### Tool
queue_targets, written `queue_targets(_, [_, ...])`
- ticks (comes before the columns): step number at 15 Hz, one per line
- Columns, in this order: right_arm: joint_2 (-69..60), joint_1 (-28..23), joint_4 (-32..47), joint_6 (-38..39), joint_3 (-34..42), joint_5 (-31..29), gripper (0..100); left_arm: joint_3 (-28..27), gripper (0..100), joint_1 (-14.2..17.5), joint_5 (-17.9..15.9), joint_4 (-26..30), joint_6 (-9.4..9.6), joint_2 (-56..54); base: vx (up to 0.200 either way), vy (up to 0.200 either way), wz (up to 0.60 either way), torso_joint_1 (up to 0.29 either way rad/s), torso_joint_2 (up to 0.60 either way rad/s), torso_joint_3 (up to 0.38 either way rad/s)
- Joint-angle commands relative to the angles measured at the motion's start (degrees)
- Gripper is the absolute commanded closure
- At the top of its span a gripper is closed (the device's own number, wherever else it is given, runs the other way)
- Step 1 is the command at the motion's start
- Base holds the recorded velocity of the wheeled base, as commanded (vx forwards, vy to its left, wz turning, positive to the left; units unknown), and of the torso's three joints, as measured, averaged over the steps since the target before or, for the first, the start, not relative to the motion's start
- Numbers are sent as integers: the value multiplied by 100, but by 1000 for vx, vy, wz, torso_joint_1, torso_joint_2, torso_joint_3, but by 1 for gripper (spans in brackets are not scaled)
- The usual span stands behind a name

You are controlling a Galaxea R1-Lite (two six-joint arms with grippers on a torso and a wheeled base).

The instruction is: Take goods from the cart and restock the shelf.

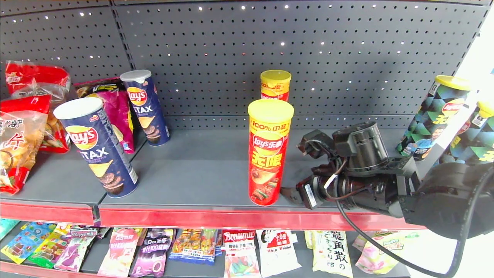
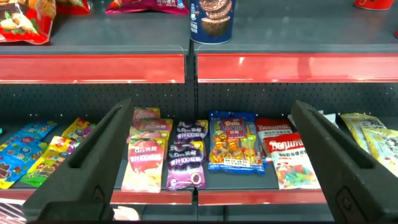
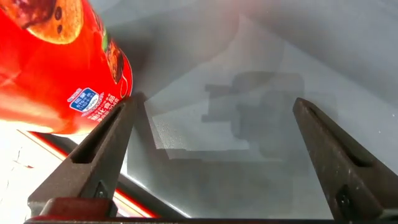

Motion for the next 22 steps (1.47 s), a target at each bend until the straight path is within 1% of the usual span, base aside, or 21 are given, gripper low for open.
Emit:
queue_targets(1, [7, 16, 1, -2, -16, 1, 0, 0, 0, 2, -2, -1, -1, -2, 0, 0, 0, 0, 0, 0])
queue_targets(5, [-81, -11, 1, -2, 20, 1, 0, 0, 0, 2, -2, -1, -1, -2, 0, 0, 0, 0, 0, 0])
queue_targets(8, [-670, -55, -8, 104, 301, -17, 0, 0, 0, 2, -2, -1, -1, -2, 0, 0, 0, 0, 0, 0])
queue_targets(10, [-1355, -11, 1, 200, 775, -8, 0, 0, 0, 2, -2, -1, -1, -2, 0, 0, 0, 0, 0, 0])
queue_targets(14, [-3605, -11, 1, 165, 2542, 36, 0, 0, 0, 2, -2, -1, -1, 6, 0, 0, 0, 0, 0, 0])
queue_targets(15, [-4115, -46, 10, 148, 2867, 132, 0, 0, 0, 2, -2, -1, -1, -2, 0, 0, 0, 0, 0, 0])
queue_targets(16, [-4150, -55, 10, 148, 2894, 150, 0, 0, 0, 2, -2, -1, -1, -2, 0, 0, 0, 0, 0, 0])
queue_targets(17, [-4721, -213, 19, -72, 3272, 449, 0, 0, 0, 2, -2, -1, -1, -2, 0, 0, 0, 0, 0, 0])
queue_targets(18, [-5521, -995, 54, -749, 3860, 1143, 0, 0, 0, 2, -2, -1, -1, -2, 0, 0, 0, 0, 0, 0])
queue_targets(19, [-6005, -1505, 54, -1065, 4230, 1679, 0, 0, 0, 2, -2, -1, -1, -2, 0, 0, 0, 0, 0, 0])
queue_targets(21, [-6769, -1953, 63, -1338, 4669, 2084, 0, 0, 0, 2, -2, -1, -1, -2, 0, 0, 0, 0, 0, 0])
queue_targets(22, [-7341, -2032, 72, -1338, 4880, 2092, 0, 0, 0, 2, -2, -1, -1, -2, 0, 0, 0, 0, 0, 0])
